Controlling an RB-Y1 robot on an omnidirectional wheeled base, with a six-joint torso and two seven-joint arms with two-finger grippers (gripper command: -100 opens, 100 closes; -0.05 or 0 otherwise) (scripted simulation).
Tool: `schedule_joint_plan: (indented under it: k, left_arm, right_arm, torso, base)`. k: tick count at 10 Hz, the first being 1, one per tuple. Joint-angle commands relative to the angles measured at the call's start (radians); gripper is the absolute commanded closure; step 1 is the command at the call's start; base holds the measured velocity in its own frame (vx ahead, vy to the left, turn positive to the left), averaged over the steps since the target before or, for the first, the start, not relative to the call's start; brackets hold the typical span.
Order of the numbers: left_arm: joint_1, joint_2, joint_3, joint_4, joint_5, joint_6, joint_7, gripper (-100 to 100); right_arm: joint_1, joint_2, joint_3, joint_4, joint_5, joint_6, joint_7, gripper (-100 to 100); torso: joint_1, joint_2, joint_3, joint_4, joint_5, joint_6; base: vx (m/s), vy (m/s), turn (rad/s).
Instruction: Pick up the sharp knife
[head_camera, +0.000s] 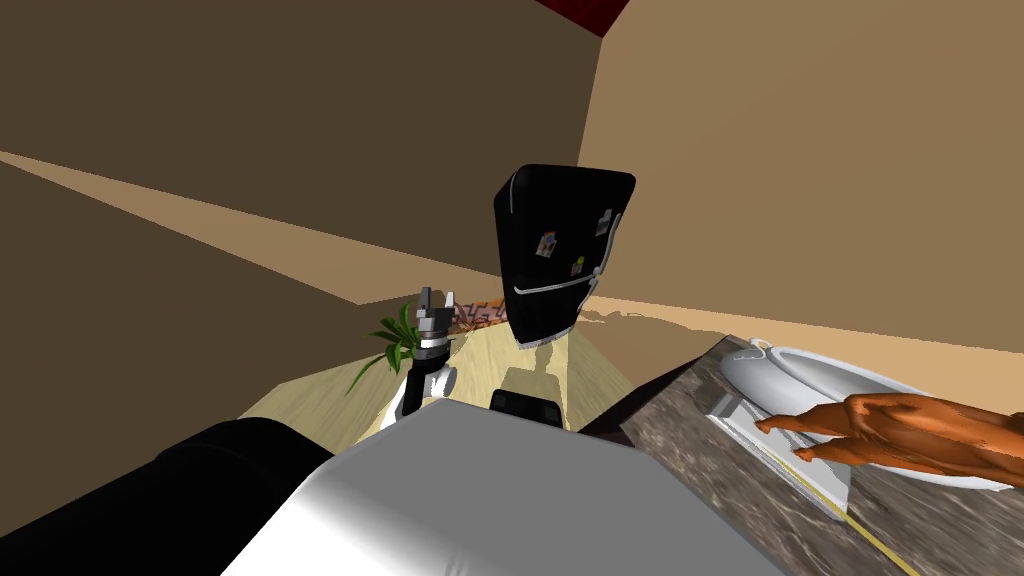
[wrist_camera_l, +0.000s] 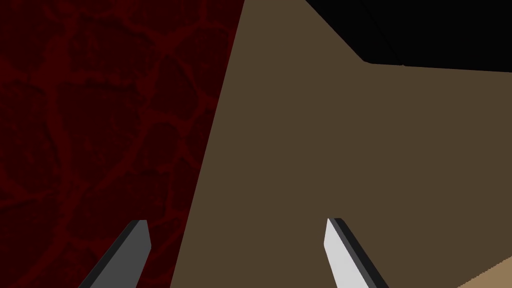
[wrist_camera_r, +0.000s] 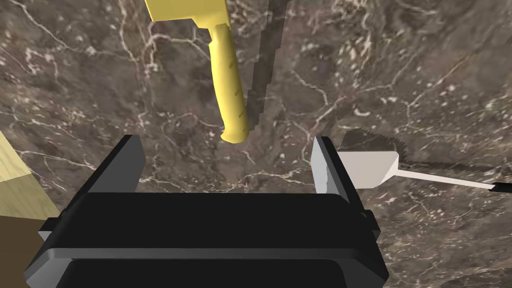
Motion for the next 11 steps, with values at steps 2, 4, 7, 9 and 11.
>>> schedule_joint_plan:
  k: [2,4,7,9,11]
  left_arm:
    - [0.000,0.000,0.000,0.000,0.000,0.000,0.000,0]
    - [0.000,0.000,0.000,0.000,0.000,0.000,0.000,0]
    - [0.000,0.000,0.000,0.000,0.000,0.000,0.000,0]
    - [0.000,0.000,0.000,0.000,0.000,0.000,0.000,0]
    - [0.000,0.000,0.000,0.000,0.000,0.000,0.000,0]
  right_arm:
    - [-0.033,0.018,-0.005,0.031,-0.026,0.054,0.011,-100]
    - [-0.043,0.051,-0.030,0.038,-0.066,0.115,0.005,-100]
    - [-0.049,0.071,-0.045,0.043,-0.089,0.154,0.002,-100]
    - [-0.058,0.066,-0.035,0.047,-0.081,0.146,0.002,0]
    - [-0.077,0.109,-0.026,0.054,-0.053,0.106,0.008,-100]
  torso:
    - [0.000,0.000,0.000,0.000,0.000,0.000]
    - [0.000,0.000,0.000,0.000,0.000,0.000]
    - [0.000,0.001,0.000,0.000,0.000,0.000]
    - [0.001,0.002,0.001,0.000,0.000,0.000]
    - [0.002,0.003,0.002,0.001,0.000,0.000]
  base:
    - [0.038,-0.016,-0.008]
    - [0.043,-0.021,-0.014]
    - [0.030,-0.014,-0.007]
    - [0.005,-0.001,-0.001]
    - [-0.010,0.013,0.027]
